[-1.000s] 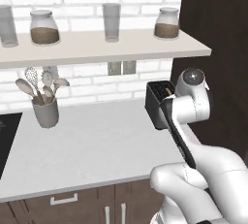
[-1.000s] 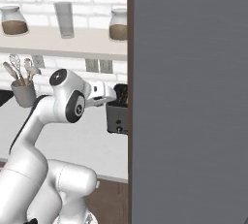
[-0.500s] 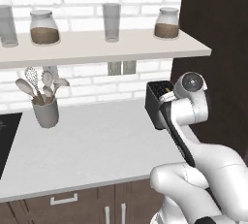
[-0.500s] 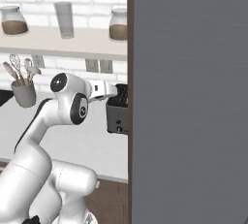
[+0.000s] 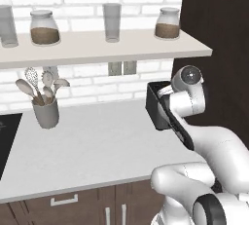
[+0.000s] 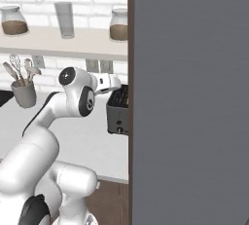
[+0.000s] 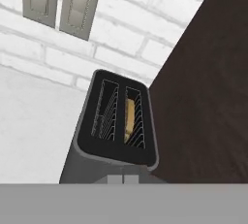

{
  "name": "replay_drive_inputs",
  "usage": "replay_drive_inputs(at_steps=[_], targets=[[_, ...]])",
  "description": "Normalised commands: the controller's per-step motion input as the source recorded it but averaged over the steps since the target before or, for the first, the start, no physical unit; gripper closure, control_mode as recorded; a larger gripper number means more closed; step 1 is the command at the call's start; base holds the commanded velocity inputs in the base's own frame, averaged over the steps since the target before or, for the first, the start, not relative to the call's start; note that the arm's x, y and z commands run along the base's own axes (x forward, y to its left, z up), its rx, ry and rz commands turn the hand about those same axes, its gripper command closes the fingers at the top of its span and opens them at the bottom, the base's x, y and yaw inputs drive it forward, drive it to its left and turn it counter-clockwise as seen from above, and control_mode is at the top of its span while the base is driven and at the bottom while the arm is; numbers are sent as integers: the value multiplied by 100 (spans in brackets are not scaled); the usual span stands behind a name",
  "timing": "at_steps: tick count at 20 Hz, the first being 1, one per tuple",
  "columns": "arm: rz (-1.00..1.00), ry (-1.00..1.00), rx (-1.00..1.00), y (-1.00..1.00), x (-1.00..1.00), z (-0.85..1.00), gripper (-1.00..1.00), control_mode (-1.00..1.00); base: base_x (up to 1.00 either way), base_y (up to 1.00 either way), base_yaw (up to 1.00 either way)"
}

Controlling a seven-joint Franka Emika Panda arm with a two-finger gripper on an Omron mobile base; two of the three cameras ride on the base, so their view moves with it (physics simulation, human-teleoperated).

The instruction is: Start the toaster. Once the lever pops up, take the bread to the plate on the dining counter.

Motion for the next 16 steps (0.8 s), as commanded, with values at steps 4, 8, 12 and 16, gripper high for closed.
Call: replay_drive_inputs(at_steps=[4, 8, 12, 16], targets=[[2, 2, 0, -1, 40, -14, 100, -100, 0, 0, 0], [0, 3, 0, -7, 38, -18, 100, -100, 0, 0, 0], [0, 0, 0, -19, 34, -16, 100, -100, 0, 0, 0], [0, 0, 0, -26, 27, -15, 100, -100, 0, 0, 0]])
